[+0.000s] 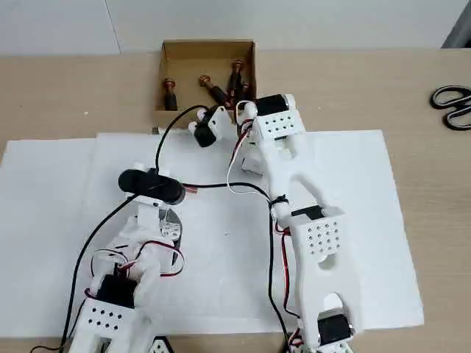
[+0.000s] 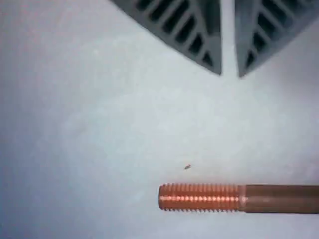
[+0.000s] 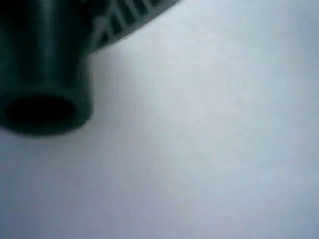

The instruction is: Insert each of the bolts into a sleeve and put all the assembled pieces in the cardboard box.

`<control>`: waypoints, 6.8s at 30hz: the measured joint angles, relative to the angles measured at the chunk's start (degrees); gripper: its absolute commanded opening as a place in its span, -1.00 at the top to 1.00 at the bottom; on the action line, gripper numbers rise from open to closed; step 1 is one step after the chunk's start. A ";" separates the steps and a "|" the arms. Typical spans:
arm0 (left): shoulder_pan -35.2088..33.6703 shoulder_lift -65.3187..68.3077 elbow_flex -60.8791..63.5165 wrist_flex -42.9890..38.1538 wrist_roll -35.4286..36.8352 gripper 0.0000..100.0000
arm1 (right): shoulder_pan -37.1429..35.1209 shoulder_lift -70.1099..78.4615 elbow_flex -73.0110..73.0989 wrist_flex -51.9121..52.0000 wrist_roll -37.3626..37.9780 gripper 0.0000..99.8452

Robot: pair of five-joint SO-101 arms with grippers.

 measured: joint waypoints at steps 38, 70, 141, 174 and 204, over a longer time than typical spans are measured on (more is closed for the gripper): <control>-1.49 0.00 -7.82 14.77 0.09 0.98 | 6.07 -37.19 36.75 8.00 -53.89 1.00; -4.13 0.00 -10.55 20.40 -3.52 0.98 | 7.65 -36.40 55.74 -3.96 -35.34 0.82; -4.13 0.00 -10.55 20.40 -3.52 0.99 | 4.57 -33.58 53.54 -5.80 -29.89 0.91; -4.13 3.34 -21.45 21.89 -5.80 0.99 | 5.10 -48.09 48.44 7.03 -29.98 0.99; -4.04 87.74 -98.90 52.04 25.32 0.99 | 16.00 -58.81 67.96 4.31 -31.21 0.99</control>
